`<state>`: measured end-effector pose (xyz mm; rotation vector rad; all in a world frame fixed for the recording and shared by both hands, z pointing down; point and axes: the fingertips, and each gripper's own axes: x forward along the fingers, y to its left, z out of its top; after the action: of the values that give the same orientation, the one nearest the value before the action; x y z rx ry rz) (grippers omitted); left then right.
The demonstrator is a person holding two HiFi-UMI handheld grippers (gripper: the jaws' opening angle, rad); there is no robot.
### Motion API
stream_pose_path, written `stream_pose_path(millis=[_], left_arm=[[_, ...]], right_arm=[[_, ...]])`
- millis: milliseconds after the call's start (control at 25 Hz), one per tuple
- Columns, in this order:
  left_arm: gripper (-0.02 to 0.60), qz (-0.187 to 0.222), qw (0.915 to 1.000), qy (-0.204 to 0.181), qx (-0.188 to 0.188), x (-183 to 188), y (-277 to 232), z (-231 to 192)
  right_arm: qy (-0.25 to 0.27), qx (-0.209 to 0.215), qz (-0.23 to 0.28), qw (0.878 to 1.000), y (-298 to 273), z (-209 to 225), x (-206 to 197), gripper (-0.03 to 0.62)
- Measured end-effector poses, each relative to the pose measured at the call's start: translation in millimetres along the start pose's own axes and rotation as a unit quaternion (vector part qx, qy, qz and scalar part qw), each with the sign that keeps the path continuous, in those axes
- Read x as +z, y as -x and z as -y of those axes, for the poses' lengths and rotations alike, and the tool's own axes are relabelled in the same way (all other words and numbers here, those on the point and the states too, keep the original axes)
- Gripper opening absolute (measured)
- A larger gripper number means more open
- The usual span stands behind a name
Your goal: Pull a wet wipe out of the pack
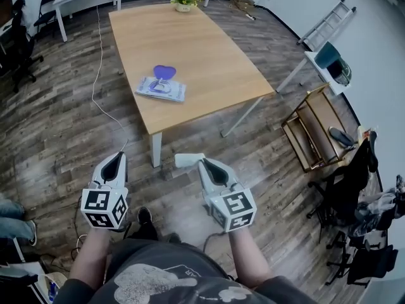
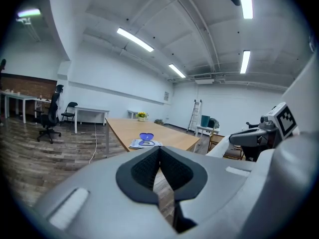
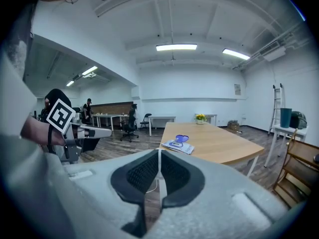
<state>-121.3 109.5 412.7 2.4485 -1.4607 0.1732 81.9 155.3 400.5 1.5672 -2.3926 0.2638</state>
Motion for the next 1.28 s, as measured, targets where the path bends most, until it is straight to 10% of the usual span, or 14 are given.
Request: stream_pose_path(millis=[1280], left_arm=[[0.018, -0.003, 0.9984, 0.023, 0.052, -55, 98, 56]], right_arm=[[0.031, 0.032, 0.0, 0.999, 85, -34, -56, 0.005]])
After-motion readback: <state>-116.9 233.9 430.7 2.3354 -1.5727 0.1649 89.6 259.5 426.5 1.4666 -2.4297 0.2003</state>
